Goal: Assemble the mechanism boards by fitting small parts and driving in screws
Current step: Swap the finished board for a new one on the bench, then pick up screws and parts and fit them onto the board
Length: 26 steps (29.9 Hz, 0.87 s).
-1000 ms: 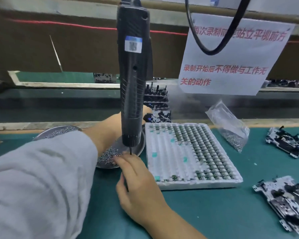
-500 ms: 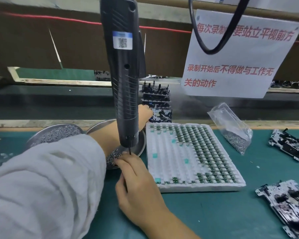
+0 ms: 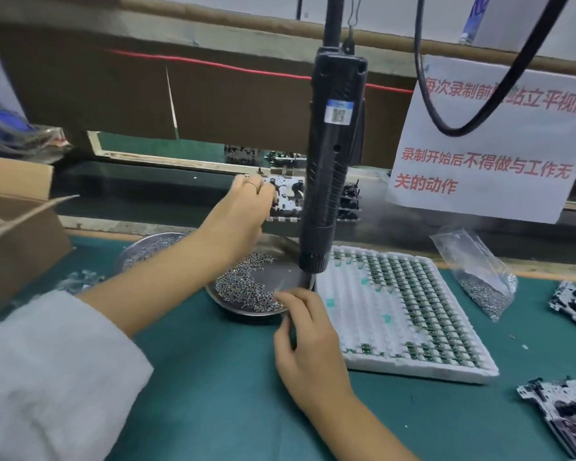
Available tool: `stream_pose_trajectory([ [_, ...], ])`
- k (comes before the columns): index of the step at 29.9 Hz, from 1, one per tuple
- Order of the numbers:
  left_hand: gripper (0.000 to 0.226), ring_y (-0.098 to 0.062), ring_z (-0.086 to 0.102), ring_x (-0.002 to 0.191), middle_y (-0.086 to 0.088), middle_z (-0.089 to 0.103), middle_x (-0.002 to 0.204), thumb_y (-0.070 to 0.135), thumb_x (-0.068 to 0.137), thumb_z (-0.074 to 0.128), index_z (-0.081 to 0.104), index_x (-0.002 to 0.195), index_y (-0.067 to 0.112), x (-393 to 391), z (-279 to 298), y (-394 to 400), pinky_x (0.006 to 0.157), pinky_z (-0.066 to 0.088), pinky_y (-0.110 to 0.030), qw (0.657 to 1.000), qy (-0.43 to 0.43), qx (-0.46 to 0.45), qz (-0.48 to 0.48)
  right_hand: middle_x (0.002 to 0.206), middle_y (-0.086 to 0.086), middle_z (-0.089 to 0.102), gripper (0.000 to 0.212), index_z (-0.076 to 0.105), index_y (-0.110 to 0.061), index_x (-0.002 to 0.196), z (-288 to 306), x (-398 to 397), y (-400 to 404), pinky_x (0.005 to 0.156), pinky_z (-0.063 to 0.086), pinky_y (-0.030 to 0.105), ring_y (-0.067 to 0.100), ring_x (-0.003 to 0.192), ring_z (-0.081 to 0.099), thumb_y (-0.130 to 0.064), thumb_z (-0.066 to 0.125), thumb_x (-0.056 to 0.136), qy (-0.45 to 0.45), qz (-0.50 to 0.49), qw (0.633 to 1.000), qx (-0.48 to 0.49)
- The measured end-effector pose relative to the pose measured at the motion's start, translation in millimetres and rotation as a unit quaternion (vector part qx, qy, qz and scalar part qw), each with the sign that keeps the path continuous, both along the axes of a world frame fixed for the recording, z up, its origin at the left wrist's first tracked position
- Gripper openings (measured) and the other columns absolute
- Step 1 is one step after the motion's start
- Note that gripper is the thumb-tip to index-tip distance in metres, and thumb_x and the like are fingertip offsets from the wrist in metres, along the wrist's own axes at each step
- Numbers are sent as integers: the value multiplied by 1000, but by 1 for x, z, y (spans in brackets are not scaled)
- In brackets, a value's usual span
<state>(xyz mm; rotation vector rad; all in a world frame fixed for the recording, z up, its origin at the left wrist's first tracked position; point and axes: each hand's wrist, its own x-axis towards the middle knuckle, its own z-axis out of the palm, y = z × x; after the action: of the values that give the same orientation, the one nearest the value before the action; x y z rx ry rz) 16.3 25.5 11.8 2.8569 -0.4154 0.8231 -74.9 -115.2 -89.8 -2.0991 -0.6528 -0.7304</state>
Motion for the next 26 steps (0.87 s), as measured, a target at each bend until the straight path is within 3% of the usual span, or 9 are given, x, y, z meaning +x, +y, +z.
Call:
stream_pose_trajectory([
  [3,40,-30,41,104,-16,49,113,-16,75,56,55,111,0,-50,-8,33,86,47,-39,998,-7,-56,24,102,5,53,30,64,-4,111,5,-5,-1,77,46,17,5,92,51,1,51,85,-29,17,997,72],
  [5,38,-35,47,95,-18,53,103,-20,69,53,59,103,-3,-88,-12,45,77,52,-49,998,-22,-65,0,100,3,49,29,62,-6,112,7,-11,-1,81,42,13,5,94,49,-3,47,87,-85,20,991,102],
  [7,47,-35,51,90,-16,56,97,-26,60,47,61,98,-2,-125,-19,53,72,55,-47,998,-14,-55,-33,103,2,45,26,56,-9,114,7,-19,-2,88,39,14,6,97,47,-8,48,89,-133,28,986,100],
  [11,60,-22,47,92,-10,57,97,-12,61,17,62,98,0,-183,-46,62,56,57,-37,996,36,-39,-76,105,2,46,24,54,-13,114,7,-31,-2,86,43,27,17,94,51,-25,50,94,-184,91,979,0],
  [14,55,-28,57,85,-12,59,95,-29,53,54,64,99,-1,-200,-65,67,48,55,-37,994,93,-5,-65,104,5,55,37,60,-13,115,8,-35,3,83,43,33,20,92,53,-40,59,90,-151,158,964,-148],
  [18,51,-13,49,97,-4,62,101,-14,64,74,66,109,7,-196,-80,78,74,55,-31,989,129,-11,-76,104,4,62,36,66,-13,113,5,-35,6,80,47,38,23,92,57,-39,60,91,-108,184,933,-291],
  [21,31,-2,50,95,7,66,99,33,83,70,68,109,17,-189,-75,95,80,44,-19,988,110,-77,-82,106,3,63,37,63,-12,119,5,-34,6,77,50,35,23,93,58,-33,61,90,-67,177,939,-286],
  [23,37,-7,57,95,6,68,100,46,85,59,70,106,17,-181,-71,110,84,43,-20,990,79,-113,-22,108,2,62,43,60,-11,125,5,-35,7,78,51,31,21,96,58,-31,63,87,-44,151,949,-274],
  [26,38,-20,56,109,3,66,112,46,92,52,63,119,21,-163,-69,128,94,35,-35,985,95,-36,139,108,3,62,45,59,-10,126,6,-35,10,77,54,33,24,97,60,-28,66,85,-33,127,953,-273],
])
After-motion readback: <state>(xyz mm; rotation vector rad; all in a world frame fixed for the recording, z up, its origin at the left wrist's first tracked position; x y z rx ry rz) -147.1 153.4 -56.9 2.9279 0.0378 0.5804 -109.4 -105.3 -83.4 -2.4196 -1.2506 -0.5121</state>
